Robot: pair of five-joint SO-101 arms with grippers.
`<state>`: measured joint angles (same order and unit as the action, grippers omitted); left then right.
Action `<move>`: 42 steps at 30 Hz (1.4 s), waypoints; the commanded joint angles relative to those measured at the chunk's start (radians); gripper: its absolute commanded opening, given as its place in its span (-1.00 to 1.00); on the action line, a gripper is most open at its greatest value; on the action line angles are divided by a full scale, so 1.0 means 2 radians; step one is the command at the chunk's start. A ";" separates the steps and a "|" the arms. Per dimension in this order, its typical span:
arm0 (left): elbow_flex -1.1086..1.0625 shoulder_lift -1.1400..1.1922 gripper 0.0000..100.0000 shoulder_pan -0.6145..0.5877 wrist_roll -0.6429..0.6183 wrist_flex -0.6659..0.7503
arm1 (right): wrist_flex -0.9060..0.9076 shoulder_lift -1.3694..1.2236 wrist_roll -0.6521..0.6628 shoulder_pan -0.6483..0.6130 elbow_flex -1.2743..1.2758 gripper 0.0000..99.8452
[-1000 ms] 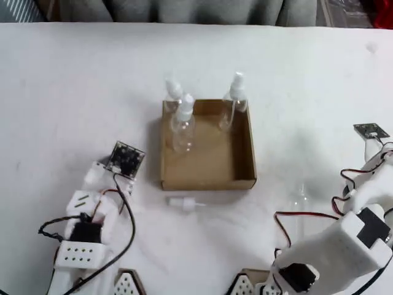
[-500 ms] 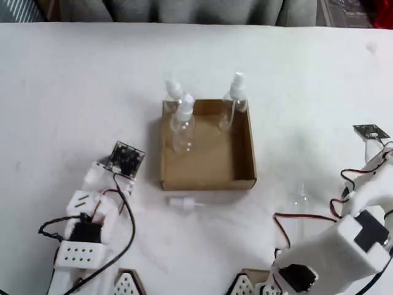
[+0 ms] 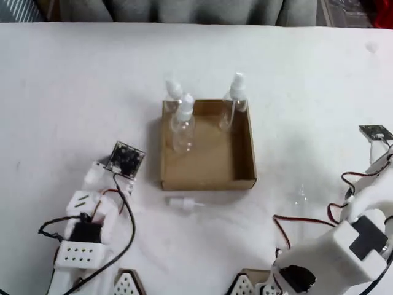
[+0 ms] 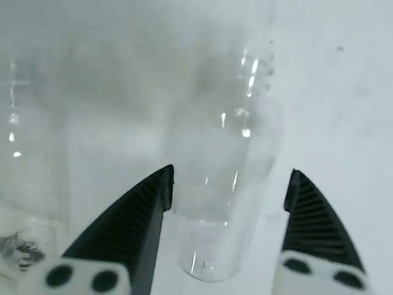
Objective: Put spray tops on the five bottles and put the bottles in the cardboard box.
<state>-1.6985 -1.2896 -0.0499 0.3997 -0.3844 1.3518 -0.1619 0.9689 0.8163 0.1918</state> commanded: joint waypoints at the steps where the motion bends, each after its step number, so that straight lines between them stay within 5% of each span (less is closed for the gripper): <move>1: 0.001 -0.005 -0.94 -0.004 0.006 0.015 | -0.026 -0.004 -0.018 0.001 -0.006 -0.46; 12: 0.001 -0.005 -0.94 -0.004 0.006 0.015 | -0.027 -0.010 -0.018 0.000 -0.002 -0.47; 20: 0.001 -0.005 -0.94 -0.004 0.006 0.015 | -0.027 -0.033 -0.018 -0.016 -0.005 -0.77; 27: 0.001 -0.005 -0.94 -0.004 0.006 0.015 | -0.025 -0.041 -0.018 -0.023 -0.006 -0.49; 33: 0.001 -0.005 -0.94 -0.004 0.006 0.015 | -0.027 -0.045 -0.017 -0.029 -0.006 -0.51; 42: 0.001 -0.005 -0.94 -0.004 0.006 0.015 | -0.028 -0.040 -0.018 -0.032 -0.006 -0.98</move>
<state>-1.6985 -1.2896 -0.0499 0.3997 -0.3844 1.2996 -0.2570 0.9413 0.7672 0.1918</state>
